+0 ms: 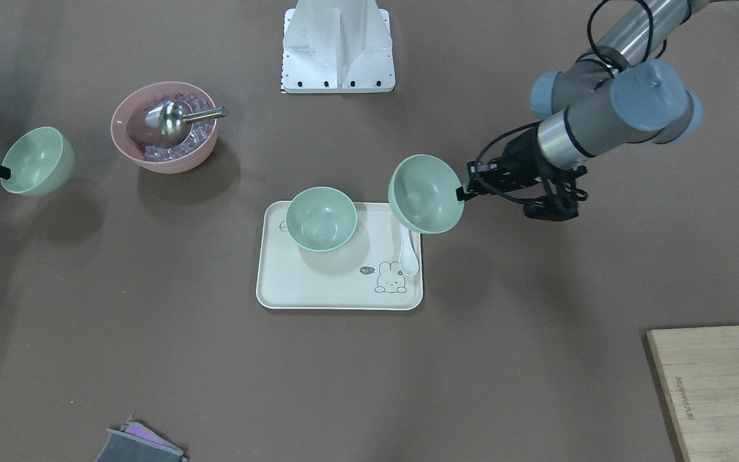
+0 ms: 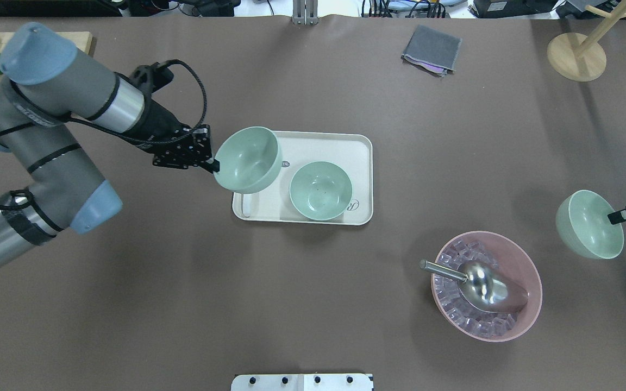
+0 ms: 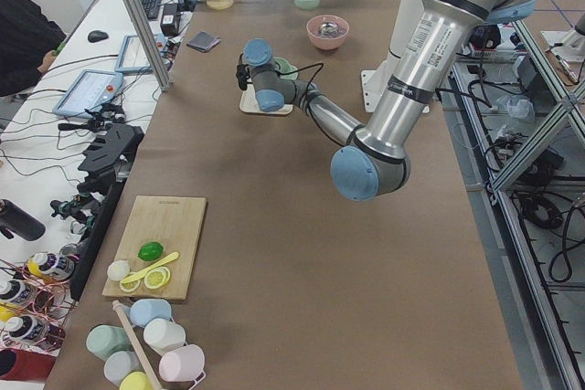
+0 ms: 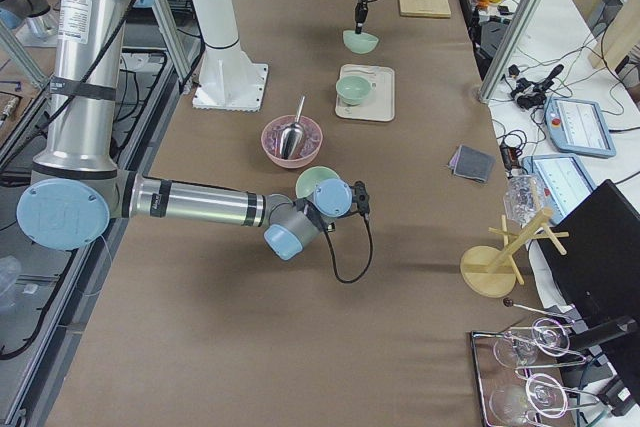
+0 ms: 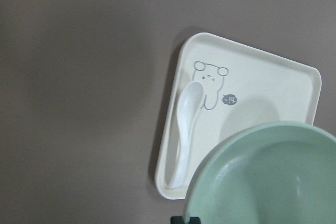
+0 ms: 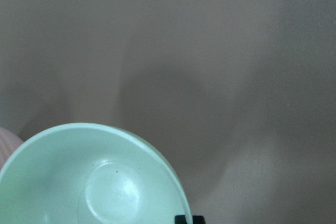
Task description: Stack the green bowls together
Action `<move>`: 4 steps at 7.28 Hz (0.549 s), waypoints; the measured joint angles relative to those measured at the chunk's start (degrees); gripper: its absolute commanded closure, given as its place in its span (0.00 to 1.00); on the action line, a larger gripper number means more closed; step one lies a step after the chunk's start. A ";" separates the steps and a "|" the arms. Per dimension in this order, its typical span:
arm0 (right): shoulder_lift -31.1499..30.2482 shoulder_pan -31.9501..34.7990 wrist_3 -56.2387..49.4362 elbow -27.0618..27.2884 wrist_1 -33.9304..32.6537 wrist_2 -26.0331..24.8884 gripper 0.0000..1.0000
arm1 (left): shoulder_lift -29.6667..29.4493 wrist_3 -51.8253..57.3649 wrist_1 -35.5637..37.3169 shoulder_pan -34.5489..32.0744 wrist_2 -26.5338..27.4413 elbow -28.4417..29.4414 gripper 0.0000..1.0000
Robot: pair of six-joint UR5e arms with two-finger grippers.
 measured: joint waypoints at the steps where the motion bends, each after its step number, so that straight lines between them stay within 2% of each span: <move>1: 1.46 0.83 0.28 -1.11 -0.05 0.58 1.00 | -2.58 -1.92 0.17 2.17 2.53 1.17 1.00; 4: 5.28 2.19 3.42 -2.28 -0.12 1.39 1.00 | -7.46 -3.76 0.16 7.00 9.14 5.71 1.00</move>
